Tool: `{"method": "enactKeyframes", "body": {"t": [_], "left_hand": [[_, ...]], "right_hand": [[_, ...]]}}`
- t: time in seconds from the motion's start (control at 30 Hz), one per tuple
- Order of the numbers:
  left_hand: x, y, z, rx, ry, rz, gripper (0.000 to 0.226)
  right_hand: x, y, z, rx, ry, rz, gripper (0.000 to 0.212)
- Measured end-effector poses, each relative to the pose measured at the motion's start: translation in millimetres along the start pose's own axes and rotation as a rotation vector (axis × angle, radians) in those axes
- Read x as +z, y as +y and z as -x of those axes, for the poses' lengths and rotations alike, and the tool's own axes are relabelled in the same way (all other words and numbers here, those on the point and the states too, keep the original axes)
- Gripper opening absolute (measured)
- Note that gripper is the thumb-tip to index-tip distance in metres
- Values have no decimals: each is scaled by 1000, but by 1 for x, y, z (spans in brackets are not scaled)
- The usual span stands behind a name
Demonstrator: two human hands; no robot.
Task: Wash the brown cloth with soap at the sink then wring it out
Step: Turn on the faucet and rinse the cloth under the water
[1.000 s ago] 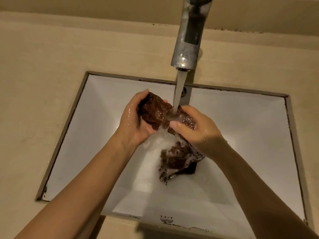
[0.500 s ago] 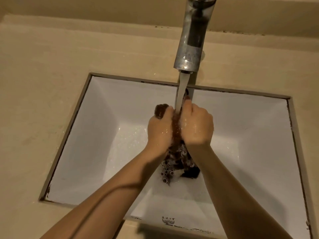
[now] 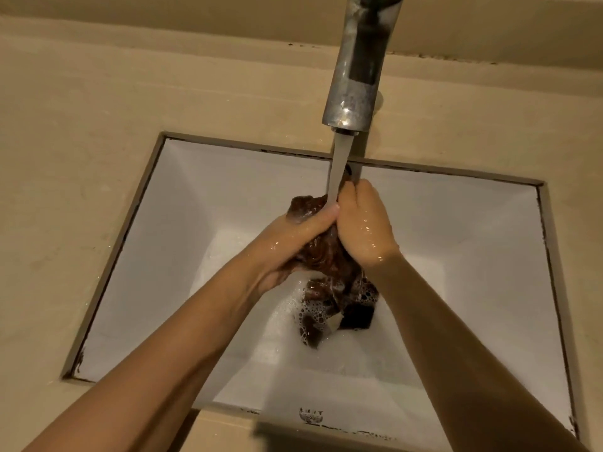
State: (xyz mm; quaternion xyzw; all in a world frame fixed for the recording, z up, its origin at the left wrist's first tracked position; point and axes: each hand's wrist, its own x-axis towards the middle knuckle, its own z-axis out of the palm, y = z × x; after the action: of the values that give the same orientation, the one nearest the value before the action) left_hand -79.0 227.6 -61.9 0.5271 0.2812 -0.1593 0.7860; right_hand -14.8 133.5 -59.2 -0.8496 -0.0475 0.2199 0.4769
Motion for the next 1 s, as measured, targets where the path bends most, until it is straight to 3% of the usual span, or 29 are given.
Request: {"method": "enactKeyframes", "body": {"t": [0.07, 0.2, 0.33, 0.43, 0.5, 0.63, 0.77, 0.83, 0.93, 1.0], "left_hand": [[1, 6, -1, 2, 34, -36, 45], [3, 13, -1, 26, 116, -43, 40], [3, 15, 3, 63, 72, 249, 20], [-1, 19, 3, 102, -7, 419, 17], [-7, 19, 2, 110, -2, 471, 19], [-23, 13, 0, 67, 83, 382, 22], [-20, 1, -2, 33, 205, 250, 40], [-11, -3, -4, 64, 204, 208, 36], [-2, -4, -3, 88, 179, 225, 11], [-2, -5, -1, 107, 138, 230, 11]], "right_hand": [[-10, -1, 1, 11, -55, -63, 29], [-19, 11, 6, -54, -6, 16, 34], [-22, 23, 14, 306, -301, -291, 69], [-19, 38, 23, 309, -476, -248, 79], [-22, 45, 18, 284, -493, -314, 84], [-36, 52, 7, 124, -339, -424, 42], [-30, 30, 23, -140, -196, -333, 17], [-16, 16, 32, -206, -142, -335, 5], [2, 9, 24, -81, 16, -218, 11], [4, 8, 11, -27, 124, -110, 14]]}}
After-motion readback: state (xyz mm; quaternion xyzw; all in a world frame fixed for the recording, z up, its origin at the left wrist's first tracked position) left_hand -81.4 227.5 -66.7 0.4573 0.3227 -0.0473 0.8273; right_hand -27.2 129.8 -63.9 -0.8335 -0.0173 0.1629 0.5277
